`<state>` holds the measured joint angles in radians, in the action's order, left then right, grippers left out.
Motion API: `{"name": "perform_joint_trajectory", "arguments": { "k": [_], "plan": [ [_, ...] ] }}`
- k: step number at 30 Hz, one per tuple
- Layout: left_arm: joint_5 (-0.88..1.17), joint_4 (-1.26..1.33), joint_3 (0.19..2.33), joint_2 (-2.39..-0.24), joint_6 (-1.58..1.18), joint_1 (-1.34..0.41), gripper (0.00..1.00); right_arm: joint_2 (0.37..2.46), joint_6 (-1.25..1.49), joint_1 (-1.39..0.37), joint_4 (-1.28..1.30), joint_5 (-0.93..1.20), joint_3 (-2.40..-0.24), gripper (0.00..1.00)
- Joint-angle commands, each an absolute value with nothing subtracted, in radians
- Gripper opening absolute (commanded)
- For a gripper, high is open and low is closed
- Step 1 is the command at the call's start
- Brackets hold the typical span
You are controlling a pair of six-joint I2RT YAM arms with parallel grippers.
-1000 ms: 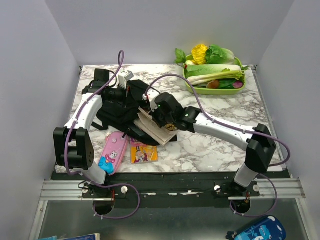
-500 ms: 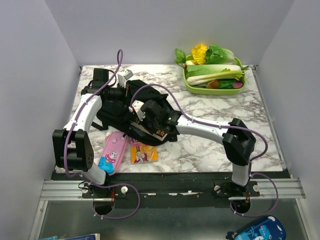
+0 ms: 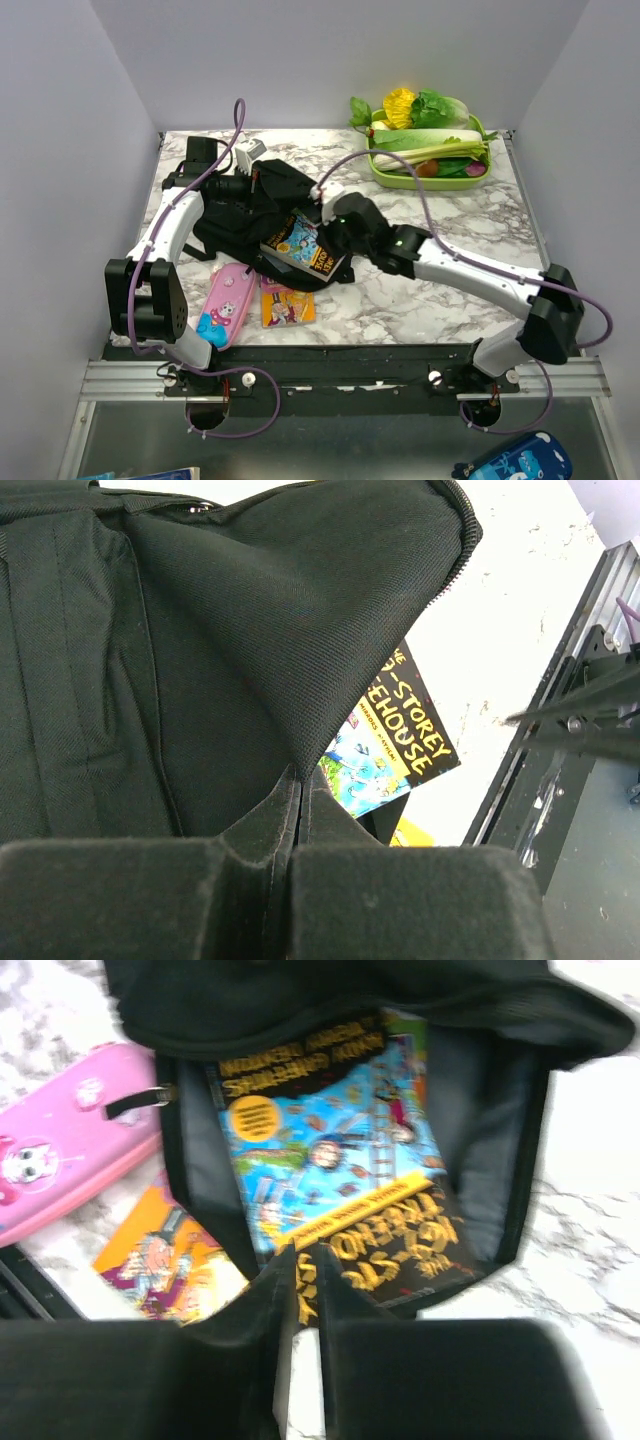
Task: Pack the student bag
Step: Place the book in the student bag.
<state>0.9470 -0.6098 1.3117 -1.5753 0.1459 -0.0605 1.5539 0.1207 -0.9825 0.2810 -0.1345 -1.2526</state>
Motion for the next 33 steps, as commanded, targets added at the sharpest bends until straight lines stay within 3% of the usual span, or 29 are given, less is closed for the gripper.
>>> {"name": "perform_joint_trajectory", "arguments": {
  "k": [1,9,15,33],
  "plan": [
    [1.023,-0.606,1.331,-1.542,0.129,-0.066,0.0,1.47,0.244,-0.908,0.239,-0.199,-1.115,0.04],
    [1.025,-0.614,1.335,-1.542,0.137,-0.066,0.0,1.422,0.365,-0.902,0.195,-0.154,-0.908,0.01],
    [1.026,-0.614,1.333,-1.54,0.138,-0.066,0.0,1.431,0.379,-0.902,0.17,-0.123,-0.882,0.01],
    [1.017,-0.612,1.333,-1.534,0.132,-0.067,0.0,1.782,0.459,-0.902,-0.095,0.0,-1.193,0.01]
  ]
}}
